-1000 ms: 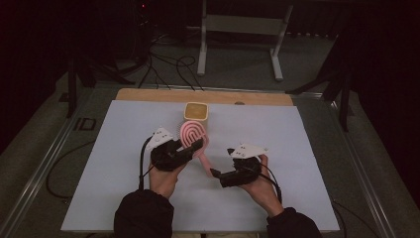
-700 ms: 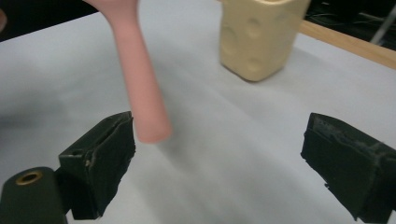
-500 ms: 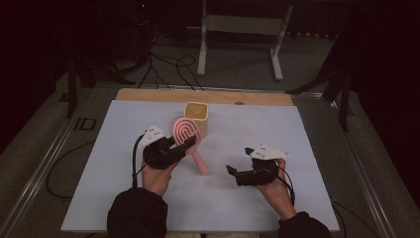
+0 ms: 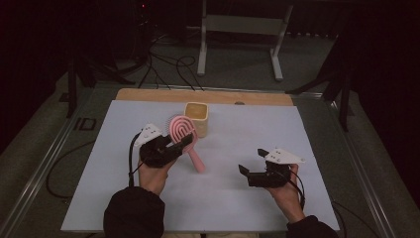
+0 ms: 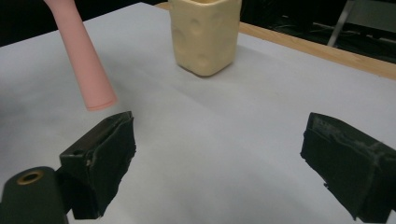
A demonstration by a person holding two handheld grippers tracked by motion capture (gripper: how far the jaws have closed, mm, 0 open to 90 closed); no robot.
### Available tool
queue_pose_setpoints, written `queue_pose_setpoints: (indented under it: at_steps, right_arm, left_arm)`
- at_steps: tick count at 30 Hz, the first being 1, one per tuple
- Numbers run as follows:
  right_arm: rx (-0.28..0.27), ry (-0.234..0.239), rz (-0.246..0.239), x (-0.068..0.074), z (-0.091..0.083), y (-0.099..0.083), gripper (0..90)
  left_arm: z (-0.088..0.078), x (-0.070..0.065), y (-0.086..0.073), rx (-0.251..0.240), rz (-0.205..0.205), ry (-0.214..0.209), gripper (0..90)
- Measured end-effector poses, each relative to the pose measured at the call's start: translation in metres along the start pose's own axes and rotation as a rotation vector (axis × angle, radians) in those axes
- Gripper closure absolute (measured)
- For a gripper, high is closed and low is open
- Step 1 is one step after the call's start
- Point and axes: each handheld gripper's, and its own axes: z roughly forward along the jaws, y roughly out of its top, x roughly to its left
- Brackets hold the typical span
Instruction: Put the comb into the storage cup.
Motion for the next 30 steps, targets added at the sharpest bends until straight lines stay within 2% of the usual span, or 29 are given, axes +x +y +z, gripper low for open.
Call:
queue_pose_setpoints:
  at_steps: [5, 15, 30]
  right_arm:
    - [-0.023, 0.004, 0.02, -0.004, -0.004, -0.006, 9.6]
    - [-0.048, -0.038, 0.037, -0.013, -0.016, -0.023, 9.7]
    - [-0.097, -0.086, 0.047, -0.019, -0.027, -0.037, 9.7]
  left_arm:
    - [-0.002, 0.002, 0.001, 0.004, 0.004, 0.006, 64.3]
    - [-0.005, 0.004, 0.004, 0.003, 0.007, 0.017, 64.3]
    - [-0.008, 0.007, 0.006, 0.001, 0.011, 0.029, 64.3]
